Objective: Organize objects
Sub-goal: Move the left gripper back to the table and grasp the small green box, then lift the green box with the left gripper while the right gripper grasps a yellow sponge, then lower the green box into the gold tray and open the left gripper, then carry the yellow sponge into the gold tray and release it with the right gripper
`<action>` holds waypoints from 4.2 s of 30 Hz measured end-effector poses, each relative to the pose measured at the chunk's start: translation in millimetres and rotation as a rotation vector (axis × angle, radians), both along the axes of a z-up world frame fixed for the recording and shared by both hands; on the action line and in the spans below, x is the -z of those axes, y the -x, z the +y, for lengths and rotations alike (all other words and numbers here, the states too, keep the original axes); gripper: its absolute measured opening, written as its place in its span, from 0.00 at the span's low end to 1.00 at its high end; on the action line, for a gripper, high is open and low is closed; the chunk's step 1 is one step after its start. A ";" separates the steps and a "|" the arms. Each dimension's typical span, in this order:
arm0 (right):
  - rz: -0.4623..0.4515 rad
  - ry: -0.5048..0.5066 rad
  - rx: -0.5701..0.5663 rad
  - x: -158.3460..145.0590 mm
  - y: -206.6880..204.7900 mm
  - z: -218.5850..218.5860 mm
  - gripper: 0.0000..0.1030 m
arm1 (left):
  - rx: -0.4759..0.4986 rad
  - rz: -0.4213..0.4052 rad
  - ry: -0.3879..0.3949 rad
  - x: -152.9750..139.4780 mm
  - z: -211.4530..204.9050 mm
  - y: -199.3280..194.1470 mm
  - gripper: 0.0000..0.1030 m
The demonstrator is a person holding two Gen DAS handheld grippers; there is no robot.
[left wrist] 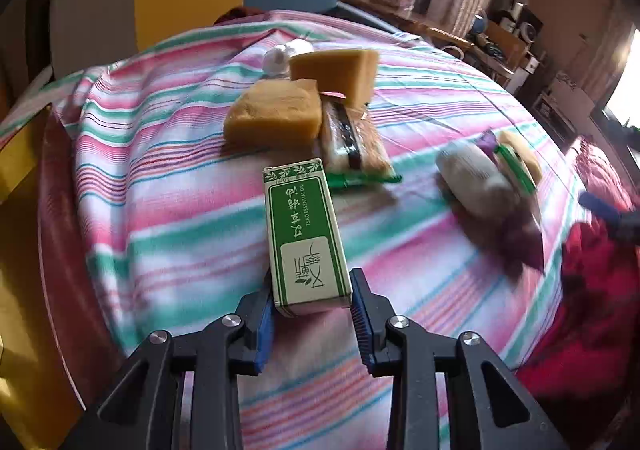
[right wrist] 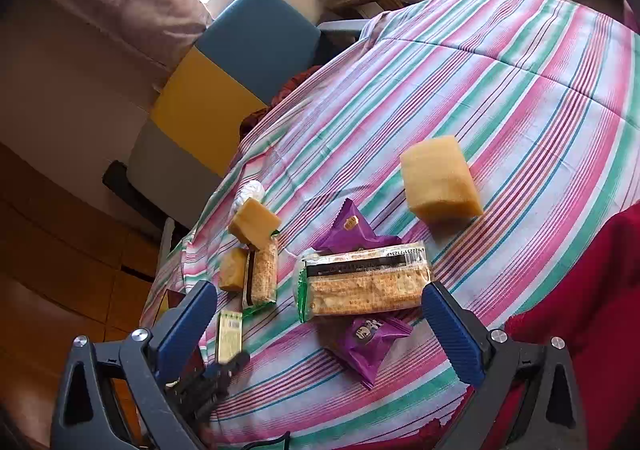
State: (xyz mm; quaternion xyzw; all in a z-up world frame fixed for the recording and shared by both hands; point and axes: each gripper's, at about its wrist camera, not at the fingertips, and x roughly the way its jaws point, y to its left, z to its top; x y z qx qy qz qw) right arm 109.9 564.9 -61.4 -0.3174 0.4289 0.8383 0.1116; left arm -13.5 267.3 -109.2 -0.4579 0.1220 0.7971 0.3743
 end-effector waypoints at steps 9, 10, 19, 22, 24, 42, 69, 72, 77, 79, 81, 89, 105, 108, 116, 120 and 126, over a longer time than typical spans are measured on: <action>-0.058 0.013 0.005 4.7 3.3 2.3 1.00 | 0.053 0.124 -0.014 7.2 1.4 -8.4 0.32; -0.072 0.018 0.009 5.5 4.3 3.5 1.00 | 0.058 0.128 -0.020 7.9 2.3 -7.8 0.32; -0.287 -0.077 0.140 2.8 39.5 36.4 1.00 | 0.062 0.146 -0.042 9.6 2.4 -8.7 0.32; -0.381 -0.154 0.160 8.3 62.3 54.5 0.98 | 0.062 0.148 -0.046 10.4 1.8 -9.3 0.32; -0.435 -0.162 0.149 19.9 77.5 64.9 0.87 | 0.063 0.149 -0.049 10.7 1.3 -9.6 0.32; -0.646 -0.278 0.078 68.5 104.1 77.7 0.57 | 0.052 0.107 -0.056 5.2 -2.6 -6.4 0.31; -0.685 -0.435 0.018 66.3 95.4 88.7 0.55 | -0.706 0.156 0.071 -65.4 -276.7 41.9 0.32; -0.688 -0.439 0.017 67.1 97.5 88.7 0.55 | -0.728 0.114 0.099 -44.5 -285.8 44.7 0.32; -0.690 -0.444 0.019 72.5 114.4 66.7 0.55 | -0.741 0.075 0.105 -30.0 -292.5 51.4 0.35; -0.690 -0.443 0.020 69.6 110.9 60.5 0.55 | -0.732 0.081 0.102 -30.6 -292.2 49.6 0.36; -0.690 -0.443 0.019 69.2 109.8 60.9 0.55 | -0.737 0.088 0.104 -32.5 -292.9 48.0 0.36; -0.675 -0.431 0.032 69.2 105.9 60.6 0.51 | -0.737 0.168 0.060 -62.3 -295.2 31.5 0.36; -0.300 -0.544 -0.043 -35.2 102.5 -26.5 0.51 | -0.751 0.159 -0.010 -71.4 -313.6 21.3 0.37; -0.200 -0.578 -0.192 -61.1 118.6 -86.4 0.51 | -0.768 0.153 -0.033 -72.5 -321.9 19.9 0.37; -0.086 -0.540 -0.727 -53.3 165.9 -282.7 0.51 | -0.871 0.150 -0.075 -82.0 -361.0 18.4 0.37; -0.150 -0.533 -0.937 -21.5 183.2 -364.7 0.51 | -0.899 0.153 -0.077 -82.2 -373.6 17.8 0.37; -0.366 -0.580 -1.135 51.0 211.1 -447.1 0.51 | -0.920 0.128 -0.079 -74.6 -383.6 18.8 0.37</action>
